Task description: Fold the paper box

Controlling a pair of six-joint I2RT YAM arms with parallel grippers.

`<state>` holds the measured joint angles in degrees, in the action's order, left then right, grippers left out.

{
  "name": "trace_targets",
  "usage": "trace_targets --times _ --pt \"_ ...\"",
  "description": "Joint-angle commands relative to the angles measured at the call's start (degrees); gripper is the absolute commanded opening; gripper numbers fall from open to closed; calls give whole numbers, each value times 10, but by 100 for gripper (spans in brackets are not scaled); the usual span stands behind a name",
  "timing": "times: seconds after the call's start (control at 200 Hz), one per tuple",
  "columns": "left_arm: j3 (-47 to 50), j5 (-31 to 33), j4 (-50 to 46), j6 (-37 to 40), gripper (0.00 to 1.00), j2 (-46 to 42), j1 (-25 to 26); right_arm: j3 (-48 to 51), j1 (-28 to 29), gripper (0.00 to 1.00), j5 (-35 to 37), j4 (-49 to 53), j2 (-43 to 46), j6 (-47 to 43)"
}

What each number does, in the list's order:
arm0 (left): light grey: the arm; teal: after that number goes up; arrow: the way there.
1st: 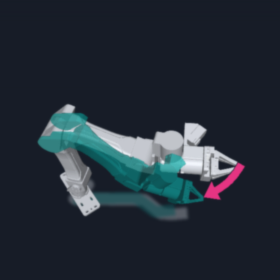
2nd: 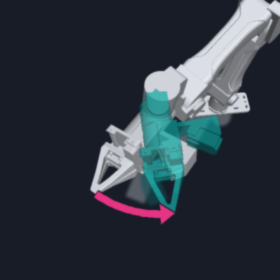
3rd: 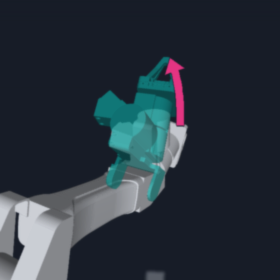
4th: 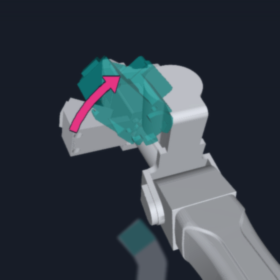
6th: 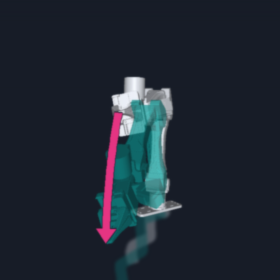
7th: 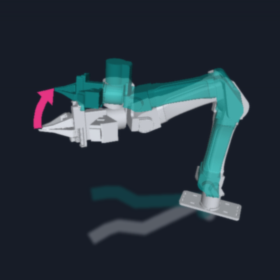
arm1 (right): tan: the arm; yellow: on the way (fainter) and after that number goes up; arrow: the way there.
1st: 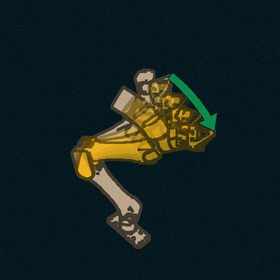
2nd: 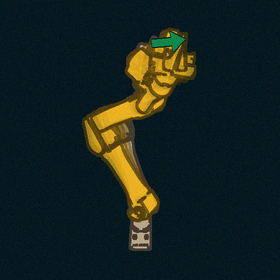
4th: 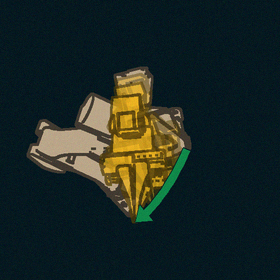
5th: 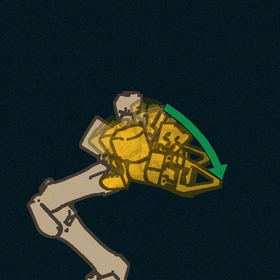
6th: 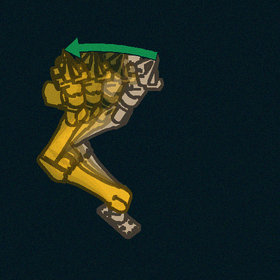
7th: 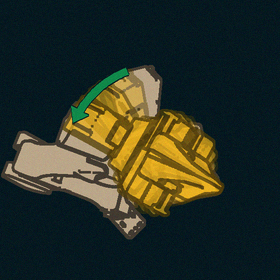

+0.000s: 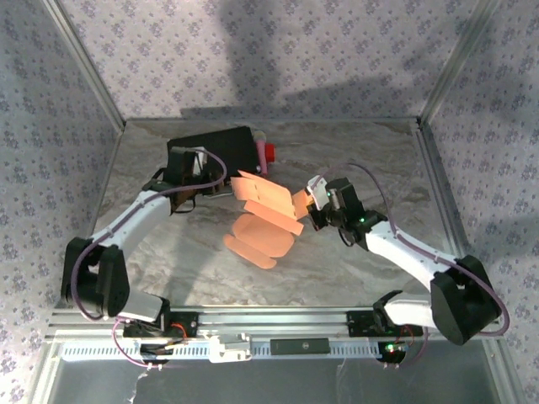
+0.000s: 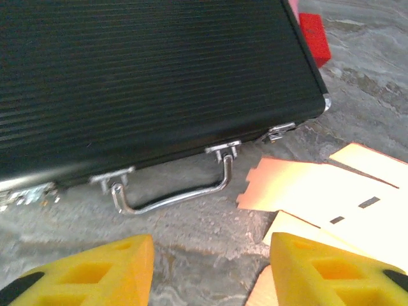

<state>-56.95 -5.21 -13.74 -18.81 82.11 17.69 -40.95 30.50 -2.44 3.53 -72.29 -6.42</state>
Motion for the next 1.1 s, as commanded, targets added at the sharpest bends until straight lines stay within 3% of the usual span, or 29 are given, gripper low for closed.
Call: trace_targets --times 0.0,0.06,0.125,0.165,0.22,0.335,0.41,0.57,0.76,0.84,0.909,0.954,1.014,1.094 --pt "-50 -60 38 5 64 25 -9 -26 -10 0 -13 10 -23 -30" --pt "-119 -62 -40 -101 70 66 -33 -29 -13 0 -14 7 -30 -37" --pt "-208 -99 -165 -223 59 120 -51 -32 -17 0 -14 3 -39 -41" --pt "-230 -120 -209 -296 58 136 -48 -36 -19 0 -15 3 -43 -45" --pt "-214 -117 -187 -380 60 118 -26 -36 -20 0 -16 -1 -48 -48" --pt "-110 31 -100 -584 61 24 39 -36 -26 0 -21 -10 -56 -48" --pt "-87 34 -114 -698 61 14 46 -37 -29 0 -21 -11 -60 -51" --pt "-99 -22 -159 -825 61 35 51 -34 -36 0 -26 -23 -64 -53" --pt "-74 42 -200 -920 62 -29 87 -39 -47 0 -28 -47 -73 -33" --pt "-54 79 -195 -912 62 -68 87 -33 -62 0 -41 -72 -70 -11" --pt "-57 91 -162 -817 58 -84 75 -30 -73 0 -57 -93 -67 -3" --pt "-68 84 -136 -701 57 -85 66 -32 -76 0 -64 -96 -67 -3" --pt "-79 43 -83 -489 52 -86 57 -39 -80 0 -74 -94 -70 -7" --pt "-81 57 -117 -289 47 -87 66 -41 -82 0 -85 -93 -74 -14"
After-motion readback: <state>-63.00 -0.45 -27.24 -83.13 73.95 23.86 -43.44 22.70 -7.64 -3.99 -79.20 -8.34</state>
